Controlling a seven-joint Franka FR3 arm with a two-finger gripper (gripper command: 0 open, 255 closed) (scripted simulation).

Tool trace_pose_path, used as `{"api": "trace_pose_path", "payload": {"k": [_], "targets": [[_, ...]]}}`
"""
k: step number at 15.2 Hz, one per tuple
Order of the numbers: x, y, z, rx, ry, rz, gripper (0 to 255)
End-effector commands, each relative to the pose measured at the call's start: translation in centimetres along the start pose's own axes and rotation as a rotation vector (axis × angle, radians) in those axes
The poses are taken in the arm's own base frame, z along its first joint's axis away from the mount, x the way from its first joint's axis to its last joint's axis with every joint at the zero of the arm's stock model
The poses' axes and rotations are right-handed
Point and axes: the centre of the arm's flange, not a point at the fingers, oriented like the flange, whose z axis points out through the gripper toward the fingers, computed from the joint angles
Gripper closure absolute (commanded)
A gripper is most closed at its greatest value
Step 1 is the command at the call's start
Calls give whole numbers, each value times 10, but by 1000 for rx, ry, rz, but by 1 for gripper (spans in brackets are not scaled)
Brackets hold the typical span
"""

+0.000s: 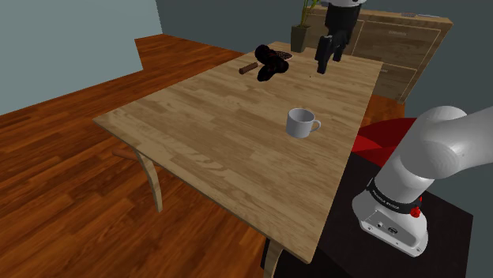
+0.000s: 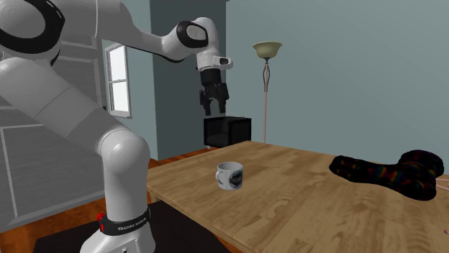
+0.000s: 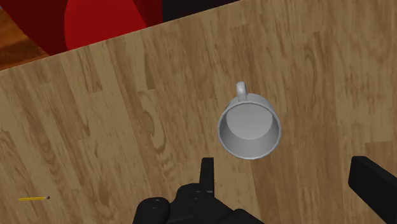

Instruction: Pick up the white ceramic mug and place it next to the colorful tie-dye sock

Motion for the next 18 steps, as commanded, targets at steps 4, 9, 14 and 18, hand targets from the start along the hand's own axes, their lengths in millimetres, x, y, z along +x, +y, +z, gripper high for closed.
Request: {"api": "trace_pose_path", "payload": {"k": [4, 9, 14, 18], "targets": [[12, -7, 37, 22, -6, -2, 0], [31, -19, 98, 58, -16, -4, 0], [49, -34, 159, 95, -25, -7, 0], [56, -42, 193, 109, -29, -8, 0]]}}
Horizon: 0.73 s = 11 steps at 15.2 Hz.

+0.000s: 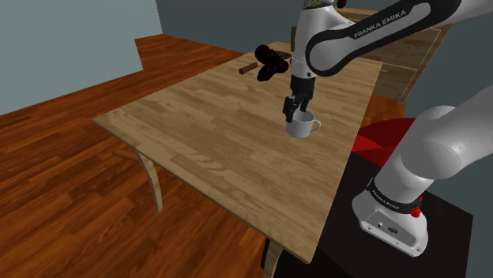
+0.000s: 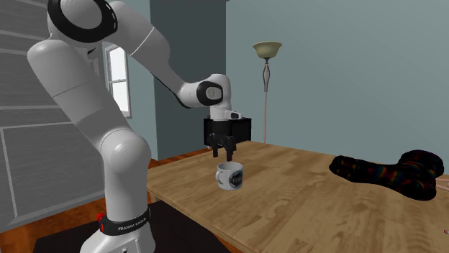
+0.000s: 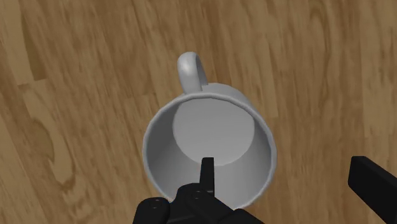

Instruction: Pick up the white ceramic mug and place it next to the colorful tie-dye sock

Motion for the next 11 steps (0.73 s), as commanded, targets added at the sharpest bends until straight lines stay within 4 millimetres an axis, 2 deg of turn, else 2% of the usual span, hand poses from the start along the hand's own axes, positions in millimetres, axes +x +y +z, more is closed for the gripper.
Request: {"api": "trace_pose_path", "payload": {"k": [1, 6, 11], "targets": [[1, 0, 11, 2, 1, 0, 0], [1, 0, 35, 2, 1, 0, 0], [1, 0, 35, 2, 1, 0, 0]]}}
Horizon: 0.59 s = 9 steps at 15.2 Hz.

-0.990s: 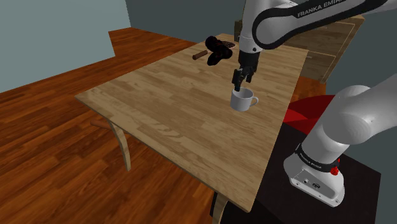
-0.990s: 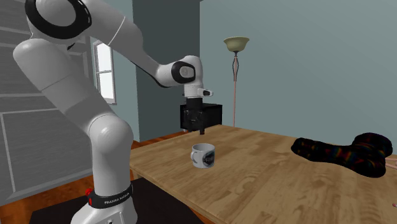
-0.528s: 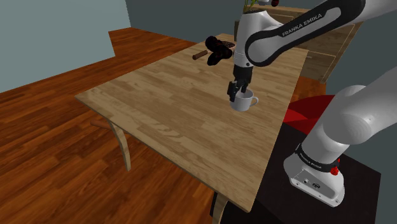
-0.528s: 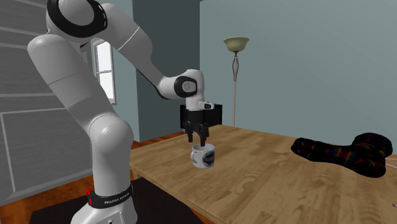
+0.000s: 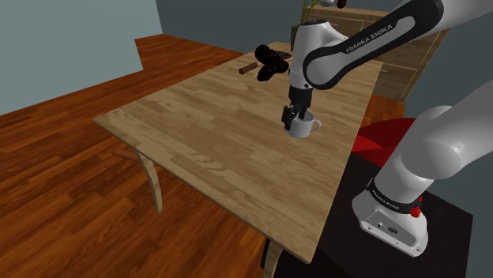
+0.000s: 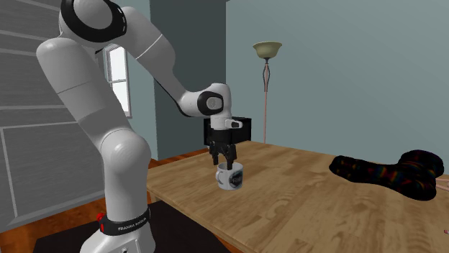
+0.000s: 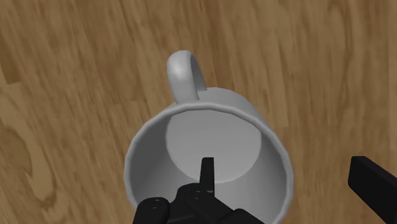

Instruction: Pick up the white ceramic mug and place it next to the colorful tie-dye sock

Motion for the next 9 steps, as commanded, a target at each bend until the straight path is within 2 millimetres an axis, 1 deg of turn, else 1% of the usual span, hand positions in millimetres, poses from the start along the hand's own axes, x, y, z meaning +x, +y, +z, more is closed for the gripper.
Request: {"api": "trace_pose_path", "payload": {"k": [1, 3, 4, 9], "targets": [[0, 0, 0, 0, 0, 0, 0], [0, 0, 0, 0, 0, 0, 0], [0, 0, 0, 0, 0, 0, 255], [0, 0, 0, 0, 0, 0, 255]]}}
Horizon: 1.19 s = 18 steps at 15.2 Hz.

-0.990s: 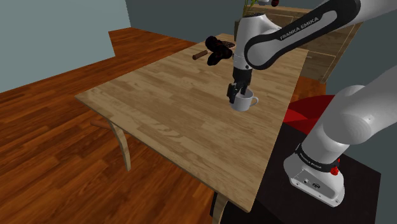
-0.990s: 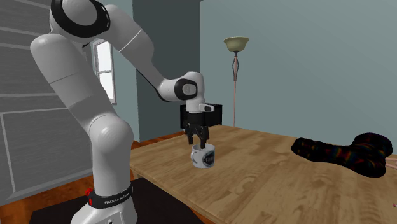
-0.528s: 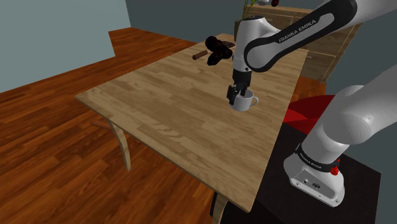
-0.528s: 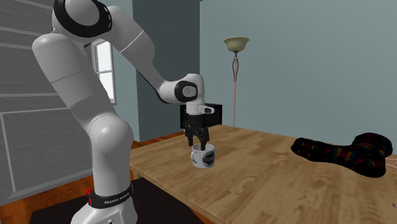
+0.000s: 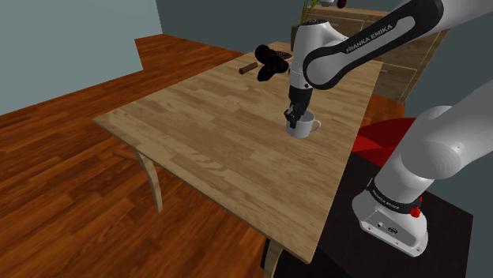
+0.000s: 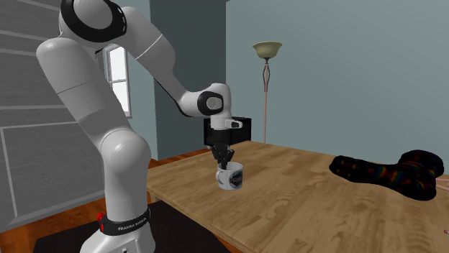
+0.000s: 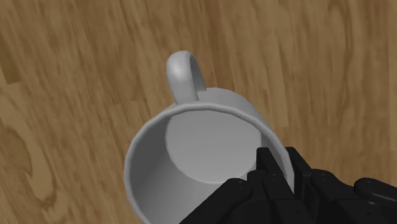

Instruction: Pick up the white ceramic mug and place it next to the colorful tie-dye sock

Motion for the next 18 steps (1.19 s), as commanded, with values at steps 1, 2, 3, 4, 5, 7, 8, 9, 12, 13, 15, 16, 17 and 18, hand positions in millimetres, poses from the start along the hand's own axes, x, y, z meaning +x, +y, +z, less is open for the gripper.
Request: {"api": "trace_pose_path", "payload": {"k": [1, 2, 3, 4, 5, 7, 8, 9, 12, 13, 15, 16, 17, 18], "targets": [[0, 0, 0, 0, 0, 0, 255], [0, 0, 0, 0, 0, 0, 255], [0, 0, 0, 0, 0, 0, 255], [0, 0, 0, 0, 0, 0, 255], [0, 0, -5, 0, 0, 0, 255], [0, 1, -16, 0, 0, 0, 255], [0, 1, -21, 0, 0, 0, 255], [0, 1, -26, 0, 0, 0, 255], [0, 2, -42, 0, 0, 0, 255], [0, 3, -47, 0, 0, 0, 255], [-1, 3, -58, 0, 0, 0, 255], [-1, 3, -63, 0, 0, 0, 255], [-1, 4, -68, 0, 0, 0, 255], [-1, 4, -74, 0, 0, 0, 255]]}}
